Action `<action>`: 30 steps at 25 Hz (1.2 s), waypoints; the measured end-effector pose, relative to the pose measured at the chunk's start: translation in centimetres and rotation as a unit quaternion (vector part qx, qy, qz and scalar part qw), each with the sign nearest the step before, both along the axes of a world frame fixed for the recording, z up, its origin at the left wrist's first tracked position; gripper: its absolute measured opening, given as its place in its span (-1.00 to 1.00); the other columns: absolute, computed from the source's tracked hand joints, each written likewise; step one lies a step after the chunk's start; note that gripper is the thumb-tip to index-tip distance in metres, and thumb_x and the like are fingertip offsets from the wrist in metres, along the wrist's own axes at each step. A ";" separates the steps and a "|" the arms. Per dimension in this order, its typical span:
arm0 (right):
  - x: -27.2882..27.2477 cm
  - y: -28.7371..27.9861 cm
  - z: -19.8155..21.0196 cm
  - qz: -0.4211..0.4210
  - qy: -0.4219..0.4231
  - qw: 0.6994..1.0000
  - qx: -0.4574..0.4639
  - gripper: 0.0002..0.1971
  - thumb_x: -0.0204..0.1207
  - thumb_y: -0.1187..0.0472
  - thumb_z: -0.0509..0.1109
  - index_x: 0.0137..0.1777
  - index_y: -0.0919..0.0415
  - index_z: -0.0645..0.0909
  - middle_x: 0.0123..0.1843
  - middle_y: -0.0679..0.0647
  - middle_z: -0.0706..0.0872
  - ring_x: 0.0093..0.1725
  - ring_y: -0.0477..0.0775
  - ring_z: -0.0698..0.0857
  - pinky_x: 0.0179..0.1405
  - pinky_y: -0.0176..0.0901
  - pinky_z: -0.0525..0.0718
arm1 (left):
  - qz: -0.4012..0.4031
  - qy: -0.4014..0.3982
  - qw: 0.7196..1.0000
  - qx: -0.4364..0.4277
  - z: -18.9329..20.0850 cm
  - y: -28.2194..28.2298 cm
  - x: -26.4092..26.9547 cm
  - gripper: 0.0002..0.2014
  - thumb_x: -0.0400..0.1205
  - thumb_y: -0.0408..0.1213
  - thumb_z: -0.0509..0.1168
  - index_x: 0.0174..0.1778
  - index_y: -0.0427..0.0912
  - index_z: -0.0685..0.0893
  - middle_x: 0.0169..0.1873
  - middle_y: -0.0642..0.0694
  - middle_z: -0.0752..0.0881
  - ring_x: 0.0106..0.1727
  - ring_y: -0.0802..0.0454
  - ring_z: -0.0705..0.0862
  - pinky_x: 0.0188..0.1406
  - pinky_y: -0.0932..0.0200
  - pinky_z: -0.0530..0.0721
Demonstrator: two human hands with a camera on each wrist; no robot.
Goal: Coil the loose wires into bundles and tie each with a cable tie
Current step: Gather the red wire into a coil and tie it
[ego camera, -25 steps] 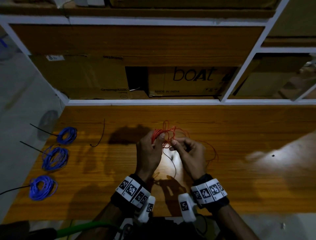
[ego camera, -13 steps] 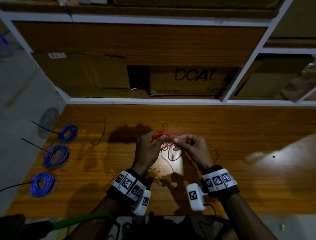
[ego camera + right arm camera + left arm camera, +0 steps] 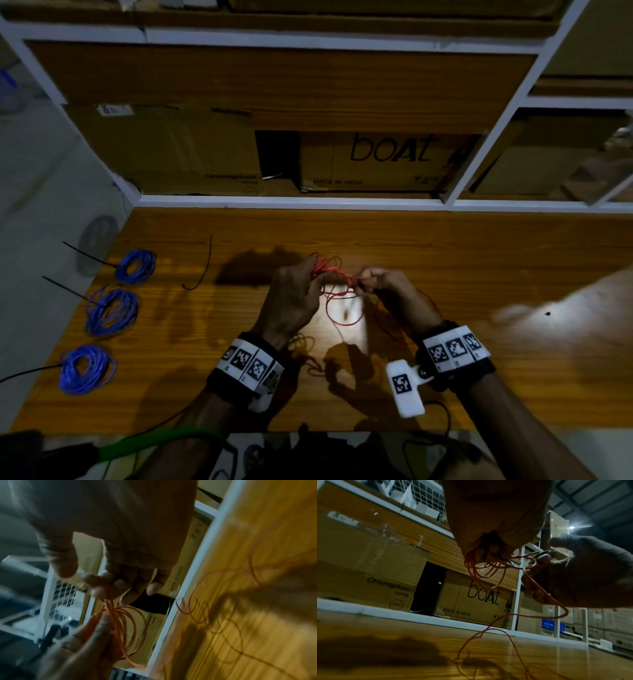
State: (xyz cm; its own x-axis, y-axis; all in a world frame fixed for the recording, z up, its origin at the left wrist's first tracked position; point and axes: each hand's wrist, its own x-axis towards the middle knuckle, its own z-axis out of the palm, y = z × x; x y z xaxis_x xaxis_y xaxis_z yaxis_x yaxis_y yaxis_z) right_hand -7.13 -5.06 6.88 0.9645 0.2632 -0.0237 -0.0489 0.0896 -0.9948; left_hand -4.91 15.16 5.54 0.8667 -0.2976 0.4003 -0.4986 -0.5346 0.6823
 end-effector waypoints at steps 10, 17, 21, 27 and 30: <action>-0.2 -6.3 0.0 -0.013 -0.132 0.932 -0.338 -0.59 0.59 0.00 0.41 -0.42 0.23 0.52 -0.53 0.09 0.49 -0.55 0.04 0.45 -0.46 -0.10 0.45 | 0.133 0.058 0.989 0.001 -1.9 5.7 1.7 -0.85 0.71 -0.39 0.32 0.10 -0.07 0.71 -0.17 -0.03 0.76 -0.41 0.25 0.63 -0.54 0.43 0.53; -1.4 -14.3 0.8 -0.043 -0.158 0.713 -0.682 -0.72 0.63 0.00 0.43 -0.22 0.14 0.79 -0.54 0.01 0.66 -0.60 -0.02 0.58 -0.58 -0.22 0.42 | 0.212 0.061 0.975 -0.007 -1.8 12.3 2.9 -0.81 0.71 -0.35 0.28 0.02 -0.26 0.81 -0.15 -0.09 0.81 -0.08 -0.10 0.77 0.00 -0.01 0.73; -0.9 -15.7 0.7 -0.082 -0.137 0.722 -0.673 -0.59 0.71 -0.15 0.23 -0.31 0.00 0.68 -0.50 -0.03 0.67 -0.56 -0.06 0.60 -0.55 -0.17 0.56 | 0.227 0.059 0.972 -0.016 -1.1 10.3 2.3 -0.85 0.72 -0.41 0.33 -0.08 -0.32 0.80 -0.25 -0.25 0.80 -0.21 -0.18 0.76 -0.28 0.24 0.55; -0.2 -13.4 -4.3 -0.128 -0.086 0.791 -0.593 -0.43 0.69 -0.28 0.06 -0.26 0.07 0.70 -0.28 0.04 0.69 -0.39 0.06 0.66 -0.36 0.10 0.69 | 0.180 0.160 0.966 -0.089 -0.9 6.0 0.9 -0.83 0.76 -0.23 0.29 0.10 -0.19 0.76 -0.14 -0.05 0.78 -0.16 0.14 0.72 -0.37 0.52 0.53; 1.0 -12.0 -6.4 -0.169 -0.015 0.815 -0.554 -0.41 0.68 -0.28 0.06 -0.07 0.14 0.77 -0.33 0.12 0.78 -0.44 0.11 0.71 -0.38 0.07 0.69 | 0.158 0.140 0.973 -0.091 -0.5 4.2 0.2 -0.86 0.75 -0.27 0.30 -0.07 -0.14 0.73 -0.31 0.02 0.71 -0.31 0.19 0.65 -0.43 0.52 0.51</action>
State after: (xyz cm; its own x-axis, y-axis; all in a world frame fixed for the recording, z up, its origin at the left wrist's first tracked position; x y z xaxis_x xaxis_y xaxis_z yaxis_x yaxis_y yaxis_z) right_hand -6.09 -17.03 0.52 0.9821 -0.1839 -0.0411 -0.1812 -0.8618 -0.4738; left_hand -4.73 19.38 4.99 0.9863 0.0551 0.1556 -0.1094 -0.4879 0.8660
